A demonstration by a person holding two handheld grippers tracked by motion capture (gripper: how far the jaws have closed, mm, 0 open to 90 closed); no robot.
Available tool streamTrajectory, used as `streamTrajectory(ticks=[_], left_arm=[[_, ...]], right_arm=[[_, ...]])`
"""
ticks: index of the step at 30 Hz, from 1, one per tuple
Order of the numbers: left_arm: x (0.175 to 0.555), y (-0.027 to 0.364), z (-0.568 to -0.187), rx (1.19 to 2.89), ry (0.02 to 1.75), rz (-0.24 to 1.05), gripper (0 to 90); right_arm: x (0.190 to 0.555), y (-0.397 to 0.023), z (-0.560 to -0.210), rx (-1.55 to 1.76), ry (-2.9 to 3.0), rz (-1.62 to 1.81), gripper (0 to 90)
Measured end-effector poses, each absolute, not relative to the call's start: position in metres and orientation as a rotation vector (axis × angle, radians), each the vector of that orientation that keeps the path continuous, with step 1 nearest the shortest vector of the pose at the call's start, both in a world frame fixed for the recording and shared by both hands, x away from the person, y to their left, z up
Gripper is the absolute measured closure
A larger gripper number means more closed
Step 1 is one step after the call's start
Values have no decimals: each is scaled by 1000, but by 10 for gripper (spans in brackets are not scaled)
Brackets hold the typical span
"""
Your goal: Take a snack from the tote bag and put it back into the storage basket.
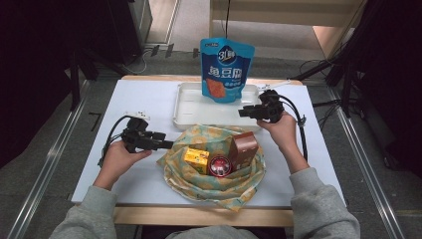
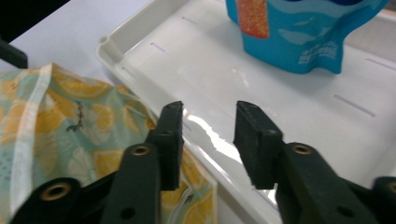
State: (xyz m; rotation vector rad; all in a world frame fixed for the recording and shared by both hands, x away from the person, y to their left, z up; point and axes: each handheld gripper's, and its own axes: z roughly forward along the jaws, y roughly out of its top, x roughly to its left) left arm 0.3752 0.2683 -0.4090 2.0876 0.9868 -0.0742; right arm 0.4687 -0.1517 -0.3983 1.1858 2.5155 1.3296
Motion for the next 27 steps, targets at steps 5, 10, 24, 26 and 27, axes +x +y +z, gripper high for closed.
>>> streamTrajectory(ticks=[5,10,24,26,27], left_arm=[[376,267,-409,2088,986,-82,391],[377,267,-409,2086,983,-84,389],[380,267,-408,2091,987,-90,386],[380,267,-408,2091,986,-91,386],[380,267,-408,2090,987,-91,387]], right_arm=[[462,-151,-397,1164,2546,1302,509],[455,-151,-394,1134,2568,1299,462],[432,-162,-385,1104,2625,1273,448],[430,-163,-384,1098,2626,1264,446],[428,-164,-383,1096,2630,1260,446]])
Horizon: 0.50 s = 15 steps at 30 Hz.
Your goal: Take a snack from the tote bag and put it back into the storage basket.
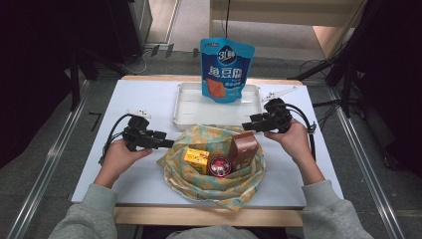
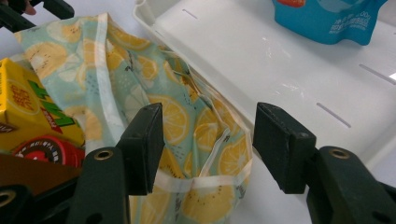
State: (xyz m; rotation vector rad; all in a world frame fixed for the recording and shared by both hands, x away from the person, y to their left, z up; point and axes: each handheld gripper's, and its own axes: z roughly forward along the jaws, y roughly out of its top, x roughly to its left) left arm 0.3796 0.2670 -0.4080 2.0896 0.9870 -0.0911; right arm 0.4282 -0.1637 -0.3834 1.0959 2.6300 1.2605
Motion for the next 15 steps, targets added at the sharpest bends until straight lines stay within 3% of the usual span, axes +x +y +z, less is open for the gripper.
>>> streamTrajectory(ticks=[15], left_arm=[[379,267,-408,2097,985,-90,386]], right_arm=[[409,-172,-372,1055,2668,1229,449]])
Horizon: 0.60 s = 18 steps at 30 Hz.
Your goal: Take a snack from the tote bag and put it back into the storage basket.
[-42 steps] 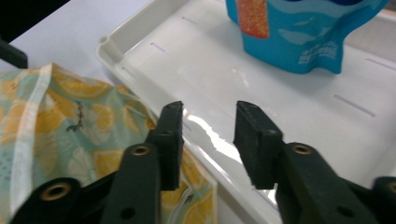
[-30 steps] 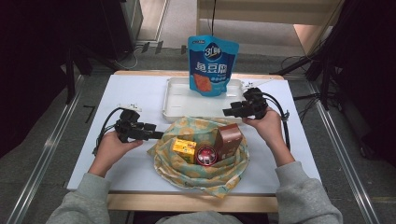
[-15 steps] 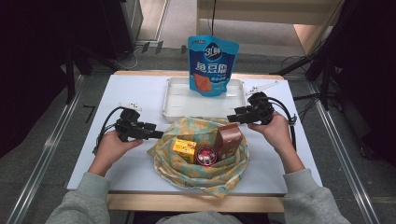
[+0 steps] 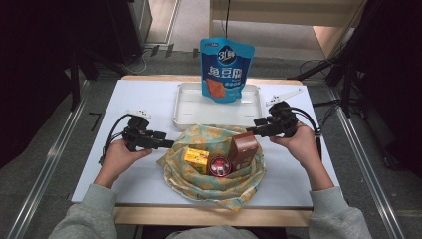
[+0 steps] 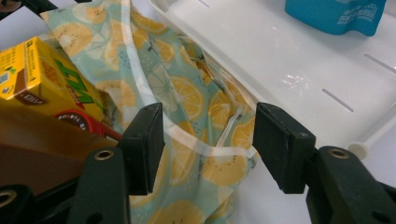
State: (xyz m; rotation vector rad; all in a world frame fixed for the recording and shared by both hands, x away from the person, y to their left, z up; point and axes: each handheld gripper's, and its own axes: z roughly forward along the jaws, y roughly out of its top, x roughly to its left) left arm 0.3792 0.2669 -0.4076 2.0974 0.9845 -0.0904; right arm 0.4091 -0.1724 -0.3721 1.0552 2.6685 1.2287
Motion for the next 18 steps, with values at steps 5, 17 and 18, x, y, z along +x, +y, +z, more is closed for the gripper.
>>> streamTrajectory(ticks=[5,17,18], left_arm=[[379,266,-408,2097,984,-92,386],[379,266,-408,2100,981,-89,386],[379,266,-408,2100,982,-88,386]], right_arm=[[403,-176,-366,1059,2687,1223,462],[386,-183,-351,1006,2724,1212,471],[385,-184,-350,999,2724,1221,471]])
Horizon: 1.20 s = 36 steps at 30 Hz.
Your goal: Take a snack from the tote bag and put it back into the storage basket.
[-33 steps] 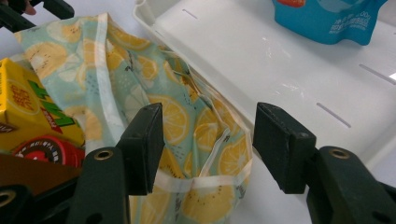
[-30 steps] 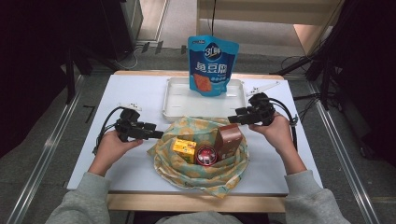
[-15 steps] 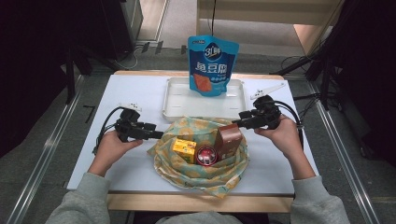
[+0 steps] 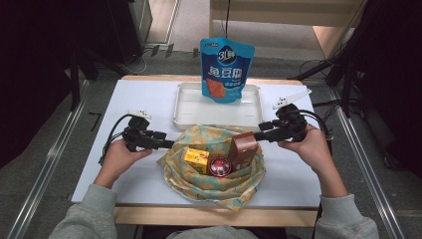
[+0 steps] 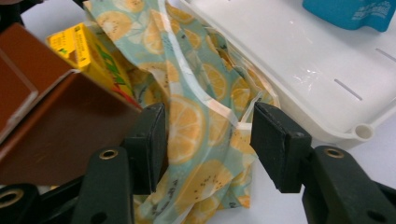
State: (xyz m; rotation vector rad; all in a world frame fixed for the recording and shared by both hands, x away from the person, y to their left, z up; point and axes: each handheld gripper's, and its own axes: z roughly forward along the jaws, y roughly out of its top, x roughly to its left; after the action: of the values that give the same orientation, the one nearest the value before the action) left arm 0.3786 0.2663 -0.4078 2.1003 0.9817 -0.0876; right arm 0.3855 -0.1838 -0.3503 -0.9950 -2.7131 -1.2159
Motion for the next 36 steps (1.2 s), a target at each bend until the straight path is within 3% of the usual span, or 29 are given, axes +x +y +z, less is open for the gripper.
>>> streamTrajectory(ticks=[19,36], left_arm=[[377,267,-406,2098,980,-77,386],[376,267,-407,2098,986,-73,386]], right_arm=[[358,-195,-322,-837,-2721,-1247,472],[337,-189,-308,-692,-2766,-1256,333]])
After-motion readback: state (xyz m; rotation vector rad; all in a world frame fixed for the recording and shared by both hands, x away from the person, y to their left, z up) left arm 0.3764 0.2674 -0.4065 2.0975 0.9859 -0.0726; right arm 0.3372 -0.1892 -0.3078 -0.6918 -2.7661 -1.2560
